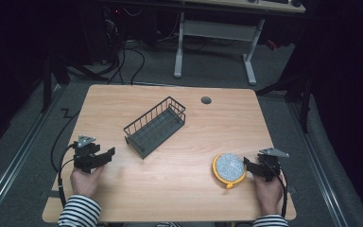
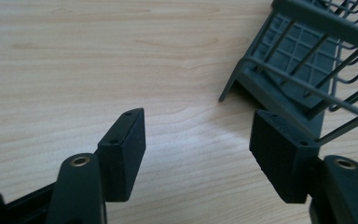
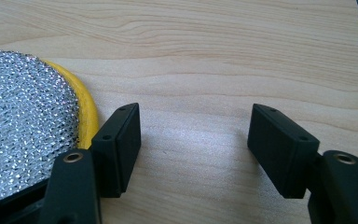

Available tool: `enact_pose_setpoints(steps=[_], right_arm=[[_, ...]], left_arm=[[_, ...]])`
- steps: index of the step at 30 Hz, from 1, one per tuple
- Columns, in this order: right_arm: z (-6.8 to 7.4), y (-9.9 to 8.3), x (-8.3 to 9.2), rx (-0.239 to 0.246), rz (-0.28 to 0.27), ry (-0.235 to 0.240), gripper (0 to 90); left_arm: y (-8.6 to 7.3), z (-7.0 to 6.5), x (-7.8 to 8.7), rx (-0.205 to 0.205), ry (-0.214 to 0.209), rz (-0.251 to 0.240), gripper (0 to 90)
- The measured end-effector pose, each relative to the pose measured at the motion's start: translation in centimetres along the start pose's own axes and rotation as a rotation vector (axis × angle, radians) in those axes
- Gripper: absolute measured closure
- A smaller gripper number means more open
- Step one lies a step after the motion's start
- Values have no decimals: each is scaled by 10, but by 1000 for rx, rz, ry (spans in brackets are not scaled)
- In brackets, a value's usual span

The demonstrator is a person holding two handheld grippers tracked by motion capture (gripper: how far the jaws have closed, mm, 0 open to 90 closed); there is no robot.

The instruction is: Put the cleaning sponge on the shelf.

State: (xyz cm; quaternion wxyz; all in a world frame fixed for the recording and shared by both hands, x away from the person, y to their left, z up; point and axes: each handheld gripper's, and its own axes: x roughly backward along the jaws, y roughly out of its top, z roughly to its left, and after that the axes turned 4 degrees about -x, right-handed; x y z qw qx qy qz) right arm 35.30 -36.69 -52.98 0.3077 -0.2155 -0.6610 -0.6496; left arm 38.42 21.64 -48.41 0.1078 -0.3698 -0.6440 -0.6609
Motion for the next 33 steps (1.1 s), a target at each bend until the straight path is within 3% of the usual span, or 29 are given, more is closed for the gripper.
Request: enact_pose_setpoints(steps=[6, 18, 20, 28, 33], right_arm=[[0, 0, 0, 0, 0, 0, 348], [0, 0, 0, 0, 0, 1, 346], [0, 0, 0, 0, 0, 1, 346], [0, 0, 0, 1, 0, 1, 345], [0, 0, 0, 1, 0, 2, 344]], left_arm=[[15, -5, 5, -10, -22, -18, 358], [57, -22, 12, -51, -66, 3, 357], [69, -25, 9, -59, -71, 27, 357], [85, -33, -6, -62, -85, 85, 363], [92, -38, -22, -68, -56, 135, 368]])
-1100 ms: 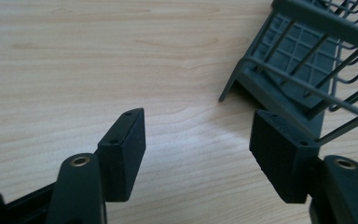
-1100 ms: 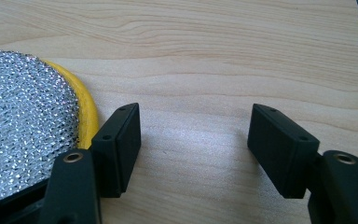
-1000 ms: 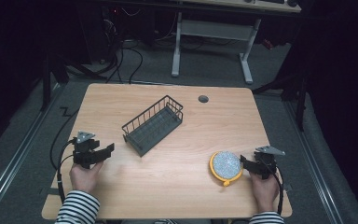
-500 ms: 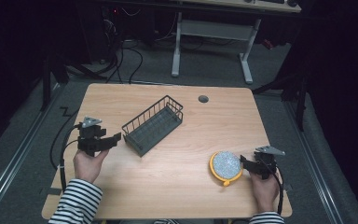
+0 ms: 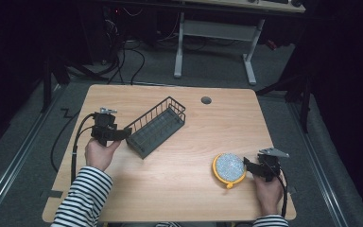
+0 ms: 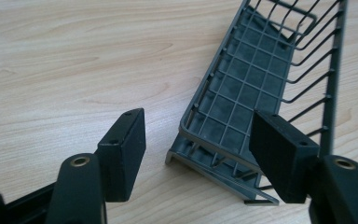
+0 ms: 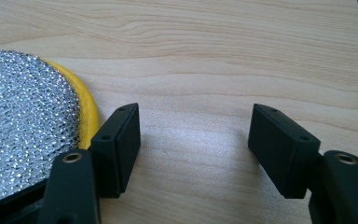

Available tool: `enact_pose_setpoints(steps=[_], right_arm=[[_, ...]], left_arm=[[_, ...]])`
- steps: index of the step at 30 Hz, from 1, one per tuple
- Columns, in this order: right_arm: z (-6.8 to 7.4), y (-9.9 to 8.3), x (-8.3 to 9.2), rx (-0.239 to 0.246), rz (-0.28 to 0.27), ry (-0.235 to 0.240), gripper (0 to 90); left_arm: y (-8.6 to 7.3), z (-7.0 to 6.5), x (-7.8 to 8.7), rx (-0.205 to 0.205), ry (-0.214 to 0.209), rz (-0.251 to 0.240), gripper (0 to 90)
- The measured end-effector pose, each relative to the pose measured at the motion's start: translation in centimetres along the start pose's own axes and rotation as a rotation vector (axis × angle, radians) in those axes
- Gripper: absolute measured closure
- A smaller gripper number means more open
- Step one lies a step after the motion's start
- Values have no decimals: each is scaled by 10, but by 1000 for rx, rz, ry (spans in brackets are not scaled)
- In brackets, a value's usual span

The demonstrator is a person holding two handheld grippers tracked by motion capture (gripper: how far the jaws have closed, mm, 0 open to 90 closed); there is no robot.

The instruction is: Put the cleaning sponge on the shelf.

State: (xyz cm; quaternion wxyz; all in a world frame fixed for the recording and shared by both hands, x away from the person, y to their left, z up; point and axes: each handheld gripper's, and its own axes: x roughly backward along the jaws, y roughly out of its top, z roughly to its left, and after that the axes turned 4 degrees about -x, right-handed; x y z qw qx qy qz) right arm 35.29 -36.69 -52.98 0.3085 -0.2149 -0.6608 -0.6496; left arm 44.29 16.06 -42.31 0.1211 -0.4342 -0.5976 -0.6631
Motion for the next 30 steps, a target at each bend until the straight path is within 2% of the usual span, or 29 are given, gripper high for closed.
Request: enact_pose_setpoints(steps=[6, 8, 10, 11, 14, 18, 24, 30], right_arm=[[0, 0, 0, 0, 0, 1, 343], [0, 0, 0, 0, 0, 1, 343], [0, 0, 0, 0, 0, 0, 343], [0, 0, 0, 0, 0, 0, 343], [0, 0, 0, 1, 0, 1, 342], [0, 0, 0, 1, 0, 2, 342], [0, 0, 0, 1, 0, 1, 341], [0, 0, 0, 1, 0, 1, 341]], left_arm=[[3, -1, -8, 7, 12, 40, 392], [4, -1, -12, 5, 13, 68, 429], [5, -2, -13, 10, 12, 73, 461], [6, -3, -14, 7, 11, 81, 461], [9, -9, -19, -19, 20, 99, 543], [11, -11, -22, -36, 42, 104, 612], [13, -10, -22, -37, 39, 112, 639], [15, -10, -27, -26, 27, 94, 676]])
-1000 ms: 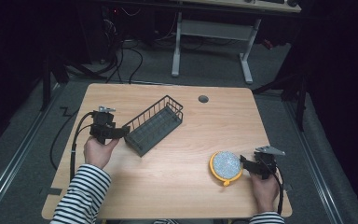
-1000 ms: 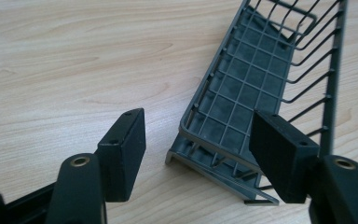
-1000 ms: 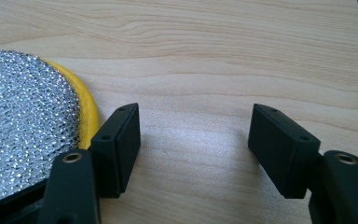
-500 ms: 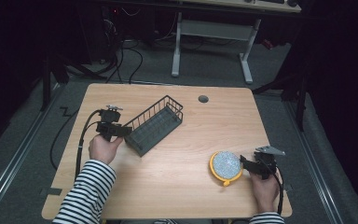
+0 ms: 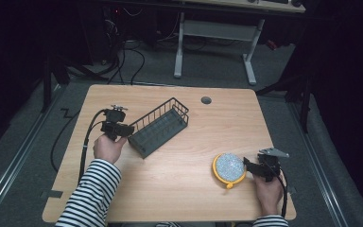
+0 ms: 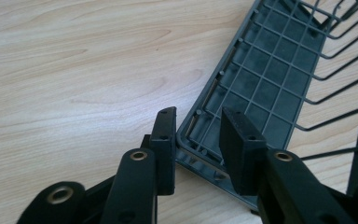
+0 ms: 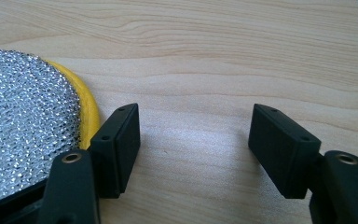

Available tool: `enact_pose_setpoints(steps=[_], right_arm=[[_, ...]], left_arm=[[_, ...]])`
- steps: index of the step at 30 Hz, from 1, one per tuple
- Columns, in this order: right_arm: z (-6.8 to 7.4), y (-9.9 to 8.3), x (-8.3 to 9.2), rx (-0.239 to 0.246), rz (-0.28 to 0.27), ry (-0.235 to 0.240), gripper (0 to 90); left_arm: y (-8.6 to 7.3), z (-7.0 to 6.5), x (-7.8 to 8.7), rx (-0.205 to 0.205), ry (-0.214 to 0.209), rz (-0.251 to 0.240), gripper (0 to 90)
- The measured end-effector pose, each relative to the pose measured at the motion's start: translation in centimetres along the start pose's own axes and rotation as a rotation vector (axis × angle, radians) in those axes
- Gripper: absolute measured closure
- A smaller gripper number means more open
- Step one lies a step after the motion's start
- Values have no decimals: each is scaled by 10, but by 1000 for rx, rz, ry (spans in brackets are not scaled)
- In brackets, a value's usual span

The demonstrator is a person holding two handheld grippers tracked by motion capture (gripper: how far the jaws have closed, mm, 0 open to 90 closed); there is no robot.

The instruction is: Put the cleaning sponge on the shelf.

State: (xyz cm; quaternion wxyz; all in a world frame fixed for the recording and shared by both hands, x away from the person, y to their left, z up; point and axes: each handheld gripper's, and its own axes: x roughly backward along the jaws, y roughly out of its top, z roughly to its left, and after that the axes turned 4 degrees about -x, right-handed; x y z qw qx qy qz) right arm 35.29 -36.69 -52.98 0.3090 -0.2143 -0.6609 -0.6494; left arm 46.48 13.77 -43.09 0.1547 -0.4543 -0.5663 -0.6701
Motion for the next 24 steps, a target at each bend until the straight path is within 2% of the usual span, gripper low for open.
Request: enact_pose_setpoints(steps=[6, 9, 19, 24], right_arm=[[0, 0, 0, 0, 0, 0, 341], [0, 0, 0, 1, 0, -1, 341], [0, 0, 0, 2, 0, 0, 341], [0, 0, 0, 2, 1, 0, 341]], left_arm=[[2, -4, -4, 5, -13, -19, 688], [6, -8, -7, -14, -18, -16, 690], [19, -31, -21, -46, -54, -31, 694], [27, -44, -27, -82, -69, -30, 696]])
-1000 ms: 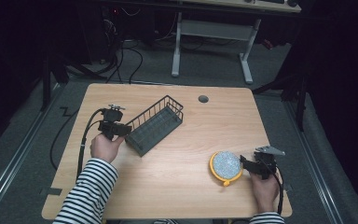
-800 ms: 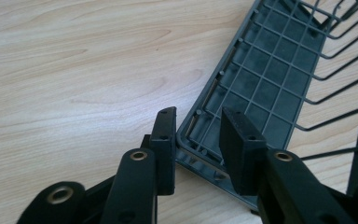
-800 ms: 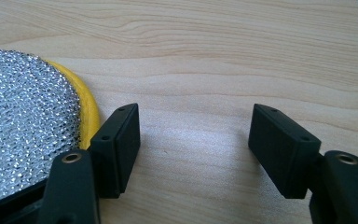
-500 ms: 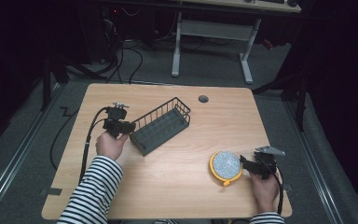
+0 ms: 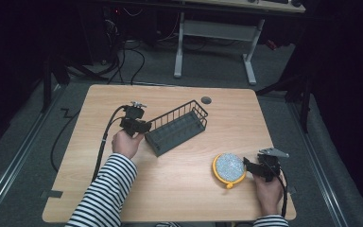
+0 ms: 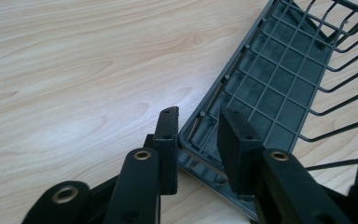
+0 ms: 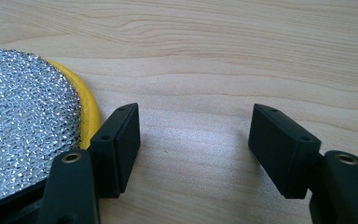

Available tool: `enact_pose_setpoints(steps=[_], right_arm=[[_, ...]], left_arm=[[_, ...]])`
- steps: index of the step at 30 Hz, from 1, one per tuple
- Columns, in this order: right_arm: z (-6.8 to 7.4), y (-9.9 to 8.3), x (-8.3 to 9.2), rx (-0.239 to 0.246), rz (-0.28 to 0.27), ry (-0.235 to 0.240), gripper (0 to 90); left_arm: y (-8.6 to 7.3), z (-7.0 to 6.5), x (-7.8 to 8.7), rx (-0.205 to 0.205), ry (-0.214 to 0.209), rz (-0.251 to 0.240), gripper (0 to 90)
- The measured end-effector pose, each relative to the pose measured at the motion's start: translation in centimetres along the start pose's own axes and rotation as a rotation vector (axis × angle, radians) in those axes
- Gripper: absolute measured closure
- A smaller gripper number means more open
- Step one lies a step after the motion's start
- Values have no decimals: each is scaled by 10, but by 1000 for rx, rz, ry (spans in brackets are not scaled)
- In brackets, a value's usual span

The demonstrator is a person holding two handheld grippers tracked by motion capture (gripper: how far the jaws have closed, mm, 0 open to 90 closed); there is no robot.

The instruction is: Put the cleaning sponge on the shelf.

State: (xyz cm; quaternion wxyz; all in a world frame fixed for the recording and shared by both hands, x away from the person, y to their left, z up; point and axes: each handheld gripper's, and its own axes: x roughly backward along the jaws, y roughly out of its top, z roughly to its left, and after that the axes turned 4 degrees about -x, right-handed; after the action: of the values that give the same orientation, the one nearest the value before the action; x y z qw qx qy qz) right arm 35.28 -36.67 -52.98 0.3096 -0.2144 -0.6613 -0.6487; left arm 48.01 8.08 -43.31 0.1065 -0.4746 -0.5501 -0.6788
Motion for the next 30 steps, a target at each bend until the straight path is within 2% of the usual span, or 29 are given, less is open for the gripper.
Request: enact_pose_setpoints(steps=[14, 26, 30], right_arm=[[0, 0, 0, 0, 0, 0, 341], [0, 0, 0, 0, 0, 0, 341], [0, 0, 0, 1, -1, 0, 341]], left_arm=[[9, -27, -11, -51, -54, -15, 695], [6, -47, -10, -101, -88, -17, 693], [3, -54, -9, -114, -101, -31, 690]])
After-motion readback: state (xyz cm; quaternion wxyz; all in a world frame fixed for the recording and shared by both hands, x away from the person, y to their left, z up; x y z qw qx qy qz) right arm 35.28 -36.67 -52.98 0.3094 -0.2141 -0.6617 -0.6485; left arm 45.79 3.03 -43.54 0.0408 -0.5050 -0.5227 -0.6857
